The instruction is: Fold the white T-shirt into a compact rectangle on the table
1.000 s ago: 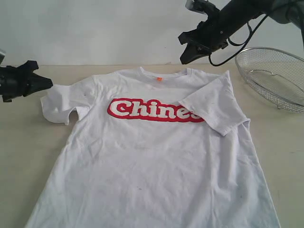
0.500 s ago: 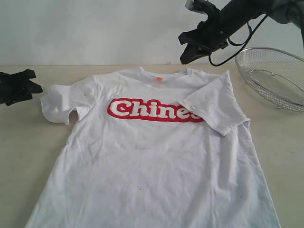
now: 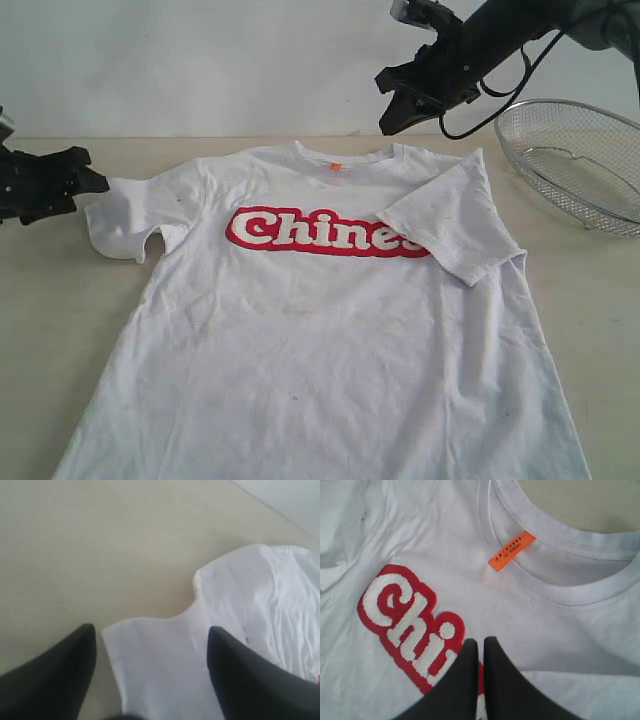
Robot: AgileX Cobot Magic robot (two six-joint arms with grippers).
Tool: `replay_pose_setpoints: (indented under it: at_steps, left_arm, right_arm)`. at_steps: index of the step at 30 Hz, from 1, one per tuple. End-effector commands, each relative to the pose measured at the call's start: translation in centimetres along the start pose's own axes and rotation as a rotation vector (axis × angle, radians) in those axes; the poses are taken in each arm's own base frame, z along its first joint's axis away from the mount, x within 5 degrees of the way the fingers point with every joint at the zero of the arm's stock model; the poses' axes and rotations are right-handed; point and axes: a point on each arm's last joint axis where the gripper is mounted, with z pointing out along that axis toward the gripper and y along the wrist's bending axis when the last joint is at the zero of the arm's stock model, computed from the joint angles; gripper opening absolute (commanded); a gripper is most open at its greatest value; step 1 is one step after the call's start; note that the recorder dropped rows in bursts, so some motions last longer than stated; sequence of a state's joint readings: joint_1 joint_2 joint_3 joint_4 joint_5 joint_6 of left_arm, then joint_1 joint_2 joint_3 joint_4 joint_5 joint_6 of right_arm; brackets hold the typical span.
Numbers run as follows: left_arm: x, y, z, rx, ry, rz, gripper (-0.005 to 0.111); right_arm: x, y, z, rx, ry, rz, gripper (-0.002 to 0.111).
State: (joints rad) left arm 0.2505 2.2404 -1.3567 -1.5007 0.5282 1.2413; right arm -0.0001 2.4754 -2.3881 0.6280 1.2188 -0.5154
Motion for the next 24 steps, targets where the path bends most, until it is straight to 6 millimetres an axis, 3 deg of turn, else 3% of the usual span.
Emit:
replay_pose_setpoints:
  at_steps: [1,6,9,12,14,18,24]
  left_arm:
    - [1.2,-0.1,1.5,0.004,0.036,0.0,0.066]
    - [2.5,-0.4,2.8,0.022,0.078,-0.001,0.065]
    - [3.1,-1.1,3.2,0.076,0.109,-0.002,0.055]
    - [3.5,-1.9,3.5,0.111,0.129,0.009,0.029]
    - [3.5,-1.9,3.5,0.112,0.128,0.02,0.004]
    - [3.2,-2.1,3.3,0.129,0.116,0.007,0.005]
    - [0.7,-4.4,0.8,0.163,0.039,0.076,0.005]
  right_arm:
    - [-0.4,0.4,-0.7,0.001,-0.015,-0.013,0.0]
    - [-0.4,0.4,-0.7,0.001,-0.015,-0.013,0.0]
    - [-0.4,0.4,-0.7,0.001,-0.015,-0.013,0.0]
    - [-0.4,0.4,-0.7,0.001,-0.015,-0.013,0.0]
    - [-0.4,0.4,-0.7,0.001,-0.015,-0.013,0.0]
    - [-0.4,0.4,-0.7,0.001,-0.015,-0.013,0.0]
    - [-0.4,0.4,-0.7,0.001,-0.015,-0.013,0.0]
